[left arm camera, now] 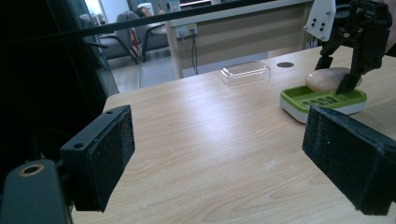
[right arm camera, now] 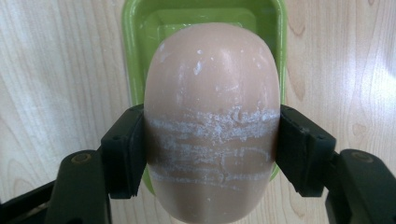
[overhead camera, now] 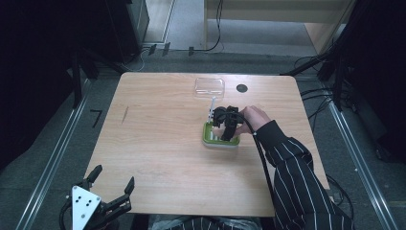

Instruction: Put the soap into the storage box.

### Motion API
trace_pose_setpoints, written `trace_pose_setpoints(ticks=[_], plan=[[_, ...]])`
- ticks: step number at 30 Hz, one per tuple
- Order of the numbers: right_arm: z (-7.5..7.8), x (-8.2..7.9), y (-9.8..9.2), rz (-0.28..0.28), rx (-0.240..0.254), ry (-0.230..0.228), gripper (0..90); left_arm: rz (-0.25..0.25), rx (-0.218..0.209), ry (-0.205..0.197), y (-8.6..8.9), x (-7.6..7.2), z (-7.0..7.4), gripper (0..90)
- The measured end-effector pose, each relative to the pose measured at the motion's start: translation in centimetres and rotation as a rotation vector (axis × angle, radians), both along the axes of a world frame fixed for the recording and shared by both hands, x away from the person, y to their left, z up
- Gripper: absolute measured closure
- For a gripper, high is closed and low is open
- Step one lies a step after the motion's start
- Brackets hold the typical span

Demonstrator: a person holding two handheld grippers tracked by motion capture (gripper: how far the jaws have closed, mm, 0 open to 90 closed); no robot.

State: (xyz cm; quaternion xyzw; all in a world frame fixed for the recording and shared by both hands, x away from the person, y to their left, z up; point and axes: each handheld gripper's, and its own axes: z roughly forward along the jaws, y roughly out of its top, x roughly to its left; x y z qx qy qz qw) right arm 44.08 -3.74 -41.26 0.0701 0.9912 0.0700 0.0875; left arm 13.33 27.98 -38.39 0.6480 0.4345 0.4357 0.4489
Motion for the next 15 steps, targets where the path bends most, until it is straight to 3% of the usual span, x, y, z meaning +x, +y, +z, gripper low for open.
trace_pose_setpoints(ticks=[15], plan=[[-0.87,0.72,0.59,0.003,-0.011,0.013,33.3,0.015,0.001,0.000,0.21,-0.45,0.01,9.6]])
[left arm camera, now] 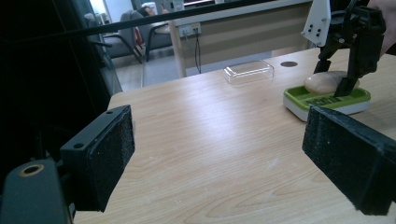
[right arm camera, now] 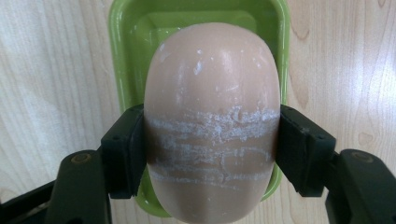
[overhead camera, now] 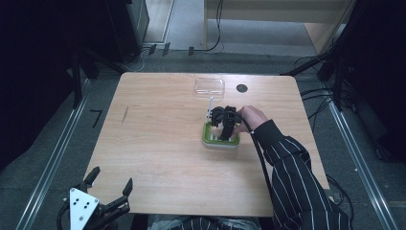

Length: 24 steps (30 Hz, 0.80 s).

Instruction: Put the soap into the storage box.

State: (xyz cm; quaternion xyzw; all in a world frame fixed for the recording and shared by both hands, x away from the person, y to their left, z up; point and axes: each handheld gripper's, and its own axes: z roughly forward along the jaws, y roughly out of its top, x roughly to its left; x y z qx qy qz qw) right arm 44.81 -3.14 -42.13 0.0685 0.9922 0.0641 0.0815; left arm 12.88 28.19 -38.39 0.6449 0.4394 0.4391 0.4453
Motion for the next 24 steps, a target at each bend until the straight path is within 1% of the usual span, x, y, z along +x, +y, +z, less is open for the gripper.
trace_pose_setpoints(ticks=[3,4,6,7,10,12,14,16,20,24], plan=[[-0.3,0.2,0.0,0.002,0.004,0.005,33.3,0.005,-0.002,-0.001,0.1,-0.1,0.0,9.6],[-0.3,0.3,0.1,0.003,-0.004,0.008,33.3,0.008,-0.002,0.000,0.1,-0.2,0.0,9.6],[-0.5,0.4,0.1,0.007,-0.001,0.009,33.3,0.010,-0.001,-0.001,0.2,-0.3,0.0,9.6],[-0.6,0.5,0.1,0.009,-0.006,0.008,33.3,0.011,-0.002,-0.002,0.2,-0.3,0.0,9.6],[-0.9,0.5,0.2,0.001,-0.011,0.014,33.3,0.015,-0.003,-0.002,0.2,-0.4,0.0,9.6],[-1.1,0.6,0.2,0.009,-0.013,0.016,33.3,0.016,-0.004,-0.003,0.2,-0.4,0.0,9.6],[-1.2,0.6,0.2,0.028,-0.011,0.026,33.3,0.015,-0.001,-0.002,0.2,-0.4,0.0,9.6],[-1.5,0.5,0.2,0.029,-0.006,0.022,33.3,0.015,-0.001,-0.002,0.2,-0.4,0.0,9.6],[-1.8,0.6,0.3,0.035,-0.012,0.027,33.3,0.016,-0.002,-0.002,0.2,-0.4,0.0,9.6],[-1.8,0.6,0.2,0.055,0.005,0.024,33.3,0.016,0.001,-0.002,0.2,-0.4,0.0,9.6]])
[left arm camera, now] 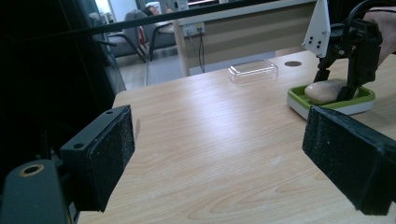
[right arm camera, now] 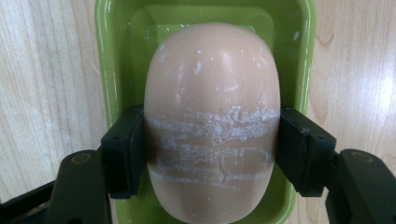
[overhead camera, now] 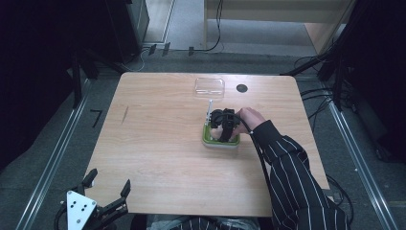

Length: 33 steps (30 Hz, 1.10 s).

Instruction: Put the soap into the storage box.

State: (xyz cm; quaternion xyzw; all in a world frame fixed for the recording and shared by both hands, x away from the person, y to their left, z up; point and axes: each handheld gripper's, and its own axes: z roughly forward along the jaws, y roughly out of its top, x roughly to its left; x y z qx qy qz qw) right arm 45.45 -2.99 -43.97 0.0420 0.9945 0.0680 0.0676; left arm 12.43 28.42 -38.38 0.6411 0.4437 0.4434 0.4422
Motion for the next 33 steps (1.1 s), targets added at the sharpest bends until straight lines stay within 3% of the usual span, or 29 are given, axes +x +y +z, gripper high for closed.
trace_pose_setpoints(ticks=[9,16,33], plan=[[-0.11,0.24,-0.11,0.026,0.022,0.015,33.2,0.010,-0.002,-0.001,0.03,-0.19,0.00,9.6],[-0.18,0.29,-0.01,0.013,0.017,0.029,33.1,0.011,0.000,0.001,0.10,-0.28,0.01,9.6],[0.09,0.42,-0.20,-0.002,0.015,0.013,31.3,0.010,0.002,0.001,0.07,-0.28,0.02,9.6]])
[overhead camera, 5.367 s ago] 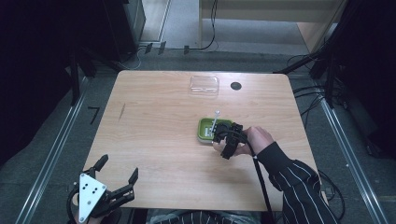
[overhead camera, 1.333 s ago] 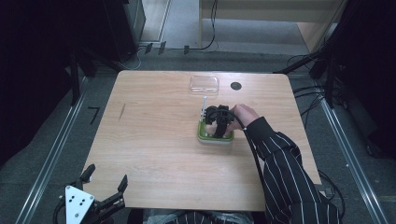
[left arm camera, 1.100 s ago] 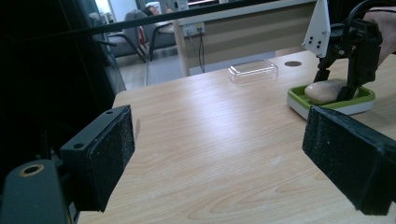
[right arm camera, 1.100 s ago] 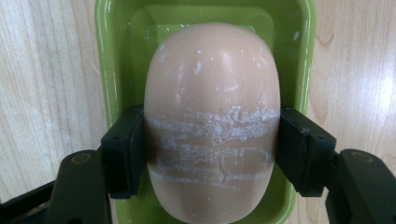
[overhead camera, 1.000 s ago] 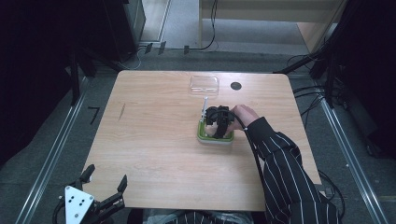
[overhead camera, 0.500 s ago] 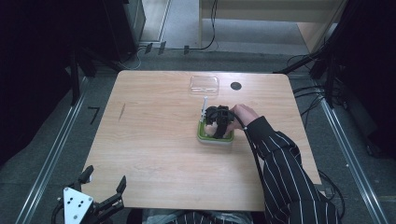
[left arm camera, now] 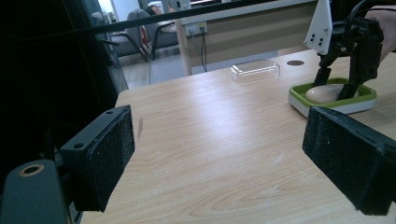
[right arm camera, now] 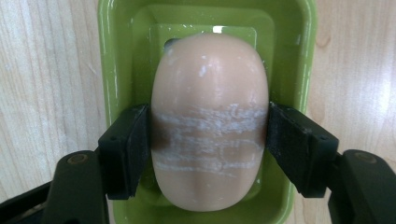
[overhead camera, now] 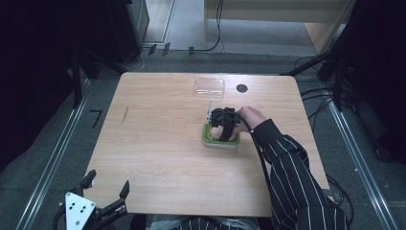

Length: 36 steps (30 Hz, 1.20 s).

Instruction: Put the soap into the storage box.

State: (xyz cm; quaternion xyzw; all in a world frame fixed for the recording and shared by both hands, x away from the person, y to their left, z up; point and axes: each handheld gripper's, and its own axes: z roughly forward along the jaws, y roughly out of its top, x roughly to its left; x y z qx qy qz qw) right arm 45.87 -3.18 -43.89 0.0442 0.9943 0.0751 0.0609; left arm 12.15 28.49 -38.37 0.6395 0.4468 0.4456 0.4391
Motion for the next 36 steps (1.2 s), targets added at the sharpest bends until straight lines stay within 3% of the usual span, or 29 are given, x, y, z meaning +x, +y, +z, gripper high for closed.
trace_pose_setpoints(ticks=[2,13,20,23,29,33,36], plan=[[0.1,0.2,-0.1,0.020,0.012,-0.002,31.0,0.000,0.000,0.001,0.0,0.0,0.0,9.6],[0.8,0.0,-0.1,-0.073,-0.003,0.010,19.5,0.003,-0.006,-0.005,-0.1,0.2,0.0,9.6],[1.5,-0.5,0.3,-0.112,0.030,0.026,11.0,-0.009,-0.006,-0.002,-0.5,0.9,0.1,9.6],[1.8,-0.7,0.1,-0.134,0.028,0.020,5.6,-0.026,0.017,0.009,-0.8,1.1,0.1,9.6],[2.3,-1.2,-0.8,-0.216,0.007,0.013,2.6,-0.017,-0.007,-0.002,-0.6,0.9,0.1,9.6],[2.8,-1.8,-1.3,-0.266,0.011,0.003,2.6,-0.035,0.011,0.006,-0.7,1.0,0.0,9.6],[3.1,-2.3,-1.6,-0.298,0.015,-0.008,2.5,-0.025,-0.015,-0.006,-0.4,0.9,0.0,9.6]])
